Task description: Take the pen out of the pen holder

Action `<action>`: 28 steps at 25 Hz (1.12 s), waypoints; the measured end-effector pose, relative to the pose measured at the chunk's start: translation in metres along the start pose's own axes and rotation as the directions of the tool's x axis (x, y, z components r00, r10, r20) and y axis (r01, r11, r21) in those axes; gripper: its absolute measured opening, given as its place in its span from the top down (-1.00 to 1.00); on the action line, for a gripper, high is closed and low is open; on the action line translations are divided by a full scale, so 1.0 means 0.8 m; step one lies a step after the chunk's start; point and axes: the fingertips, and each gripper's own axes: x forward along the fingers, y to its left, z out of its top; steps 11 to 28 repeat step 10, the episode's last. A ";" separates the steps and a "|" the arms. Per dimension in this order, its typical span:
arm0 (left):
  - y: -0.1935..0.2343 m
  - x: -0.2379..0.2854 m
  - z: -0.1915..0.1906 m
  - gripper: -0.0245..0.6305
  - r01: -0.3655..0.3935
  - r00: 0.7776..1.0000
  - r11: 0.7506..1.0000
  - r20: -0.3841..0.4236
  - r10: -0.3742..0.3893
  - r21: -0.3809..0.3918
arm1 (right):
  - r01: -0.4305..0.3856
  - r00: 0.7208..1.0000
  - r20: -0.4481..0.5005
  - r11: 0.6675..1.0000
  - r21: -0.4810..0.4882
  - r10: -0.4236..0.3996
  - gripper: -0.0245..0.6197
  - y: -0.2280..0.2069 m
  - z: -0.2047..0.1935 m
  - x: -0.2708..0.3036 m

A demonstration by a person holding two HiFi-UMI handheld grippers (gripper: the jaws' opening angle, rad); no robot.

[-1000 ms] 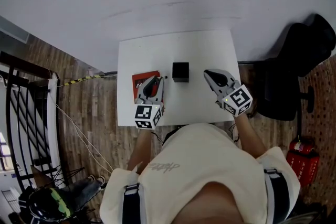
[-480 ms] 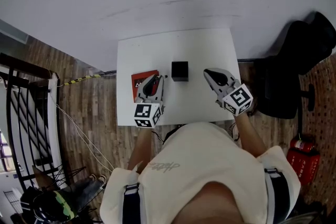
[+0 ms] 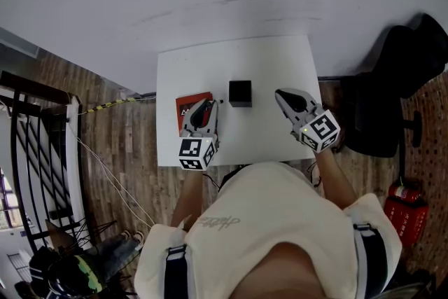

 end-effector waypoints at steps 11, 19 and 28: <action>0.005 0.005 -0.008 0.66 -0.004 1.000 0.999 -0.007 0.003 -0.036 | -0.014 1.000 -0.011 1.000 -0.005 0.014 0.90 0.004 -0.007 0.004; 0.005 0.005 -0.008 0.66 -0.004 1.000 0.999 -0.007 0.003 -0.036 | -0.014 1.000 -0.011 1.000 -0.005 0.014 0.90 0.004 -0.007 0.004; 0.005 0.005 -0.008 0.66 -0.004 1.000 0.999 -0.007 0.003 -0.036 | -0.014 1.000 -0.011 1.000 -0.005 0.014 0.90 0.004 -0.007 0.004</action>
